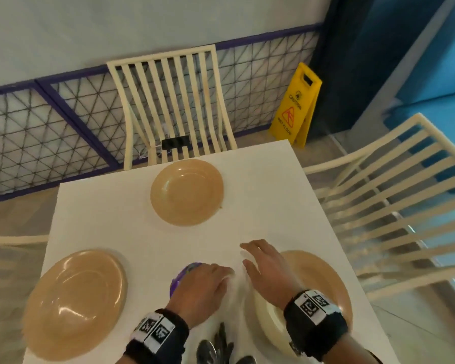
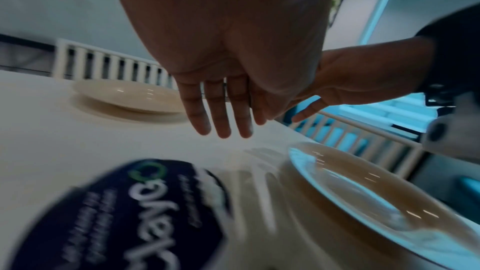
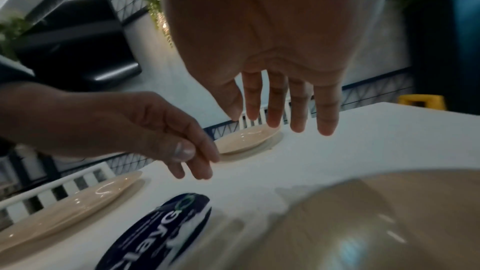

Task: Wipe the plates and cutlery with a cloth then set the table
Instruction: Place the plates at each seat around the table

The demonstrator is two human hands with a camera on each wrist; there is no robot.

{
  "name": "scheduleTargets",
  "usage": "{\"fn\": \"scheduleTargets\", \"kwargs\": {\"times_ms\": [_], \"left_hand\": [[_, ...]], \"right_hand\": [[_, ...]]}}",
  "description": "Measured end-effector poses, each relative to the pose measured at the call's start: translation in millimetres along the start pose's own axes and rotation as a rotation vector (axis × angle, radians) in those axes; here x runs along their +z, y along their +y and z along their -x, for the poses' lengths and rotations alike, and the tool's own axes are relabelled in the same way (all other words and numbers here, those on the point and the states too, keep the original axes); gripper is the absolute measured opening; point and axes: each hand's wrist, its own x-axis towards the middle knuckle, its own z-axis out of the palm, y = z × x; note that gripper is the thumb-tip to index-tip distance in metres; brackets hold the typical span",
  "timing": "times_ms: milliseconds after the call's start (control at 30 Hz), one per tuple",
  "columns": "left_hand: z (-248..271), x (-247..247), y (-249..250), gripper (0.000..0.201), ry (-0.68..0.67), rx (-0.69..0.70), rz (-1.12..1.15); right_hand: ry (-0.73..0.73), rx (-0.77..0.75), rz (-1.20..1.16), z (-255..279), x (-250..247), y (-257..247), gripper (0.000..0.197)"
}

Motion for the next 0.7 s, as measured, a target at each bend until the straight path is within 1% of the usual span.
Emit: {"fn": "scheduleTargets", "kwargs": {"times_ms": [67, 100, 133, 167, 200, 233, 267, 333, 367, 433, 500, 567, 633, 700], "left_hand": [[13.0, 24.6, 33.8, 0.043, -0.108, 0.134, -0.039], [17.2, 36.1, 49.5, 0.041, -0.161, 0.197, -0.09], [20.5, 48.7, 63.8, 0.033, -0.164, 0.249, -0.136], [25.2, 63.9, 76.2, 0.025, -0.146, 0.271, -0.164], [26.6, 73.7, 79.2, 0.026, -0.122, 0.257, -0.199], [30.0, 86.6, 86.9, 0.032, -0.125, 0.254, -0.237], [31.4, 97.2, 91.0, 0.037, -0.158, 0.245, -0.27], [34.2, 110.7, 96.2, 0.041, -0.196, 0.246, -0.354], [33.7, 113.9, 97.9, 0.043, -0.204, 0.247, -0.387], [27.7, 114.9, 100.9, 0.044, -0.223, 0.24, -0.427], [17.8, 113.2, 102.5, 0.043, -0.185, 0.243, -0.457], [6.8, 110.0, 102.5, 0.042, -0.15, 0.251, -0.478], [-6.6, 108.0, 99.8, 0.041, -0.12, 0.26, -0.495], [-21.6, 106.7, 95.7, 0.041, -0.132, 0.269, -0.496]], "right_hand": [[0.048, 0.069, -0.013, 48.1, 2.2, 21.0, 0.038], [0.072, 0.108, -0.003, 71.7, 4.6, 31.0, 0.036], [0.09, 0.155, 0.011, 94.5, 7.1, 41.4, 0.034], [0.097, 0.207, 0.027, 118.9, 11.4, 52.1, 0.033], [0.096, 0.24, 0.039, 131.4, 16.0, 59.2, 0.034], [0.079, 0.278, 0.049, 150.2, 20.3, 67.4, 0.036], [0.065, 0.296, 0.063, 164.4, 23.8, 74.2, 0.038], [0.051, 0.265, 0.099, 185.3, 33.8, 86.4, 0.04], [0.035, 0.244, 0.12, 191.6, 38.2, 90.5, 0.042], [0.001, 0.21, 0.185, 195.6, 43.0, 96.5, 0.052], [0.023, 0.172, 0.248, 191.4, 44.1, 101.5, 0.062], [0.073, 0.141, 0.281, 182.9, 43.2, 107.3, 0.059], [0.128, 0.093, 0.305, 170.8, 41.0, 115.7, 0.051], [0.153, 0.045, 0.32, 154.9, 36.8, 125.4, 0.045]]}}
